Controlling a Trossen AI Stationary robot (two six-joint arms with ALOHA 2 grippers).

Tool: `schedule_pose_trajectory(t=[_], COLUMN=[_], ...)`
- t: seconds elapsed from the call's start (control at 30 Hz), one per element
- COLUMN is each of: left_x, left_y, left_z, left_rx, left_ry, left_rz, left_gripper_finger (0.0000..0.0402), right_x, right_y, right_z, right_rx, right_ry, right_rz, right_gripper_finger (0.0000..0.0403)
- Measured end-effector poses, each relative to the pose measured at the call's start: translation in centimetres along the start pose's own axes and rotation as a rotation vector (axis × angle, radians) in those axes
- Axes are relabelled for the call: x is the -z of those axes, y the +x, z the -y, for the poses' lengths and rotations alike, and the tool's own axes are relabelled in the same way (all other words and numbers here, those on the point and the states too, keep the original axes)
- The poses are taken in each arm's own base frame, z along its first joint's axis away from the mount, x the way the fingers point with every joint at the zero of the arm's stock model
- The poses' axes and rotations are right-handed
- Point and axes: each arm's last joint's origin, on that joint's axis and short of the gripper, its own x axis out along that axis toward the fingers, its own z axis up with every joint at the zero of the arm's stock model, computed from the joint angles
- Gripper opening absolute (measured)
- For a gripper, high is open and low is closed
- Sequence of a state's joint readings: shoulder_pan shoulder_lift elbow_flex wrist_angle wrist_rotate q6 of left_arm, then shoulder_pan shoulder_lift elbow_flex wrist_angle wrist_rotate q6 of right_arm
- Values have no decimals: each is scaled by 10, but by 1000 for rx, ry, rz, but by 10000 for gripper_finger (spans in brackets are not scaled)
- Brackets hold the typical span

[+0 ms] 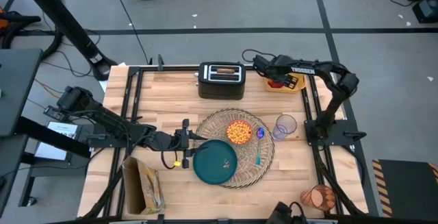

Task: Arrange a breakfast setting
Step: Put the apple on the brown table mat to the top of the dark green plate

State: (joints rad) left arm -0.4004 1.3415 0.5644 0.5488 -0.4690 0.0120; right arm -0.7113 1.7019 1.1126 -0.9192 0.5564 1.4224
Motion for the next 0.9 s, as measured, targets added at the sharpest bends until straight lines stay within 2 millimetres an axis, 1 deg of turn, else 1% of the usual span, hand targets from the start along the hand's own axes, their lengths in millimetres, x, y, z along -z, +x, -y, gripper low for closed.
schedule_pose_trajectory(t=[0.23,0.33,0.47,0.57,0.67,0.77,0.9], left_x=[0,0,1,1,1,1,1], left_y=[0,0,0,0,0,0,0], left_z=[0,0,0,0,0,0,0], left_rx=[0,0,0,0,0,0,0], left_ry=[1,2,4,4,4,4,4], left_rz=[-1,-3,-7,-6,-7,-7,-7], left_gripper_finger=[149,149,149,149,149,149,149], right_x=[5,6,3,-2,-8,-13,-16], right_y=[22,25,13,3,-5,-10,-11], right_z=[-9,-10,-5,3,7,10,11], right_rx=[60,61,42,29,-5,-20,-21], right_ry=[-2,-24,-15,-63,-112,-154,-149], right_rz=[41,37,18,-9,-16,-8,-11], right_gripper_finger=[296,296,296,296,295,295,295])
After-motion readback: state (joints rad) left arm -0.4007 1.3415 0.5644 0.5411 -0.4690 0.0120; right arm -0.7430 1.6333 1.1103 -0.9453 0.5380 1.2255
